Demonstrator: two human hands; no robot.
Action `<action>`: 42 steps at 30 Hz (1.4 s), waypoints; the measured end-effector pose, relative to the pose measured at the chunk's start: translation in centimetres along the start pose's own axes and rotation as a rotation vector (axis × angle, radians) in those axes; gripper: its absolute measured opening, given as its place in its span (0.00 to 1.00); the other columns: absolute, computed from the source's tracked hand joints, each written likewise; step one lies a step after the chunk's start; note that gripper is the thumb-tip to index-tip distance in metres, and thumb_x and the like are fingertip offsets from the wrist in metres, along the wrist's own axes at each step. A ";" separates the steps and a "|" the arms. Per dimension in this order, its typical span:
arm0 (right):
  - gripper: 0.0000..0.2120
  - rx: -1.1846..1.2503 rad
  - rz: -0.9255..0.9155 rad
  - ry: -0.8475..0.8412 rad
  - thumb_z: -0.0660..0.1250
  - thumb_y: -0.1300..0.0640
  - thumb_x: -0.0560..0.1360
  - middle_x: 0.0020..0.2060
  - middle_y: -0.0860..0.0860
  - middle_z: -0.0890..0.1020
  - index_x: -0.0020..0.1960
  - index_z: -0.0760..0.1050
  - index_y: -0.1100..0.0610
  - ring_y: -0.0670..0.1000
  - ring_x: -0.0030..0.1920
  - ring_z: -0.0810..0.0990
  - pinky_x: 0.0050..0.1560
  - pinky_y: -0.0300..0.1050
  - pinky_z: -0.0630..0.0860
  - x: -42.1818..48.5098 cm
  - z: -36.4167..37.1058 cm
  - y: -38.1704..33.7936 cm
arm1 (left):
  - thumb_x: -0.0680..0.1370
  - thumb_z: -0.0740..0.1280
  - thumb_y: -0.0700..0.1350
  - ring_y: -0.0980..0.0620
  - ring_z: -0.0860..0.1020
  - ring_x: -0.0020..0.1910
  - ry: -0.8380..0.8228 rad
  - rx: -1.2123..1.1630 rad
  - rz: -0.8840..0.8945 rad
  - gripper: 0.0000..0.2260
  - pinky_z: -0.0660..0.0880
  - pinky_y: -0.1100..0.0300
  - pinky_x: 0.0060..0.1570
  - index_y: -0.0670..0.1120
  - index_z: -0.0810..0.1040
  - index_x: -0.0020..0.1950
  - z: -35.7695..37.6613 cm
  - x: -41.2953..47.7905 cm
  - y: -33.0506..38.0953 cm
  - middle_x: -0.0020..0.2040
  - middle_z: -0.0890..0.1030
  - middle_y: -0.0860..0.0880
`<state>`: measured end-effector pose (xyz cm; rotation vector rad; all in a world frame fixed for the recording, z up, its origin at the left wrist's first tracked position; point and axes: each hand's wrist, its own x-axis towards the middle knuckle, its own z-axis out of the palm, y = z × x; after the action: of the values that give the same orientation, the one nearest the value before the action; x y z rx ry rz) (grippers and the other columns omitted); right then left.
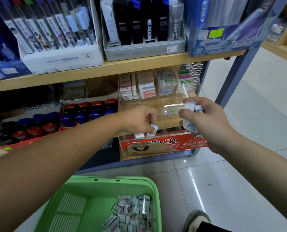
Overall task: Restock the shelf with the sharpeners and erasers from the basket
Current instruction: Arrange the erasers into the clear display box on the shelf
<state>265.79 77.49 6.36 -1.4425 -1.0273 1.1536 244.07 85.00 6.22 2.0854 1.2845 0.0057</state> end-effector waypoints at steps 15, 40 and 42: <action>0.14 -0.069 0.006 -0.019 0.77 0.53 0.75 0.48 0.46 0.87 0.58 0.80 0.43 0.51 0.42 0.89 0.43 0.51 0.86 0.0 0.7 0.0 | 0.78 0.75 0.44 0.59 0.83 0.44 0.058 -0.101 -0.066 0.01 0.80 0.61 0.47 0.48 0.87 0.47 -0.2 -1.3 0.2 0.42 0.85 0.55; 0.13 0.029 0.053 -0.282 0.78 0.61 0.74 0.45 0.54 0.88 0.56 0.83 0.50 0.61 0.47 0.87 0.46 0.61 0.79 -0.4 6.1 -1.3 | 0.79 0.64 0.25 0.42 0.83 0.61 0.075 -1.152 -0.010 0.17 0.81 0.49 0.60 0.37 0.80 0.66 -3.0 -8.0 -2.9 0.62 0.83 0.39; 0.13 0.012 0.039 -0.280 0.79 0.61 0.74 0.45 0.53 0.88 0.55 0.83 0.50 0.61 0.46 0.87 0.42 0.61 0.80 -0.4 6.4 -1.2 | 0.77 0.68 0.26 0.43 0.84 0.60 0.085 -1.130 -0.022 0.17 0.81 0.52 0.59 0.38 0.81 0.64 -3.1 -8.1 -3.1 0.61 0.83 0.39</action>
<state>259.42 78.42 7.24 -1.3208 -1.1852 1.4155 236.40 81.14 9.53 1.0912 0.9750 0.6577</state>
